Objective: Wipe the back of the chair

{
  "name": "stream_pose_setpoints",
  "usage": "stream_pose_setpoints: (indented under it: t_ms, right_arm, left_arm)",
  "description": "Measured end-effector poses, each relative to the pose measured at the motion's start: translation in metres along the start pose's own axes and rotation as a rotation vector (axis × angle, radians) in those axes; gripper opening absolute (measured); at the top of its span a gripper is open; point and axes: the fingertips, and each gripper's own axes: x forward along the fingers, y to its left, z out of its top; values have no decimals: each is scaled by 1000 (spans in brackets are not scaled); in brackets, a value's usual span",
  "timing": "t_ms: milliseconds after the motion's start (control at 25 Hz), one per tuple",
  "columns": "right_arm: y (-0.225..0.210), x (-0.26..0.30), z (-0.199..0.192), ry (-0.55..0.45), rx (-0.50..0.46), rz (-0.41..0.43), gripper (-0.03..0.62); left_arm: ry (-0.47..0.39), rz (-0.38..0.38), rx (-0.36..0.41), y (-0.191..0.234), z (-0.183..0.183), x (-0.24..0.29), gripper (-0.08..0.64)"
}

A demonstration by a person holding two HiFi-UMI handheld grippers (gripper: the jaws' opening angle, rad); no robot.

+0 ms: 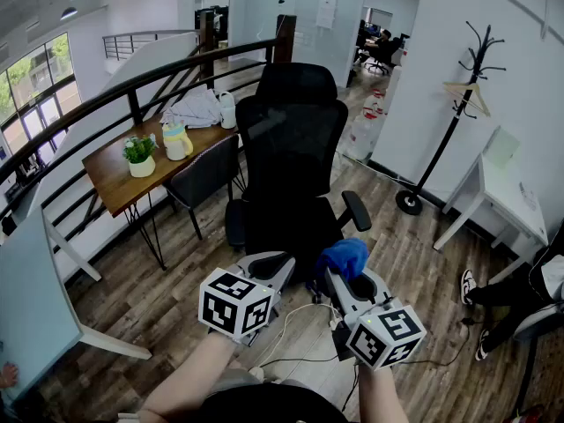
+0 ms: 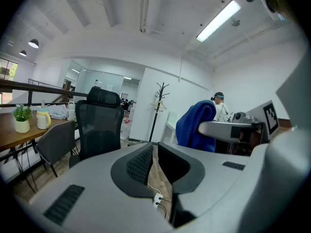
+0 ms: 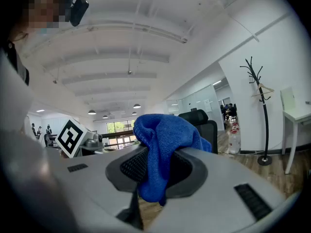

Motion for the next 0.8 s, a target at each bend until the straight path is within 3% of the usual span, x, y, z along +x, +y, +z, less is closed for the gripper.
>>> stream_pose_setpoints:
  t_ms: [320,520,800]
  right_arm:
    - [2,1,-13,-10,41,11,101]
    - [-2,2,-16,-4,19,-6,101]
    - [-3,3,-11,-33,58,37,101]
  left_arm:
    - [2,13,-61,12,-21,0,44]
    - [-9,9,-55,15,-18,0,44]
    - [-31,-2,-63,13,-13,7,44]
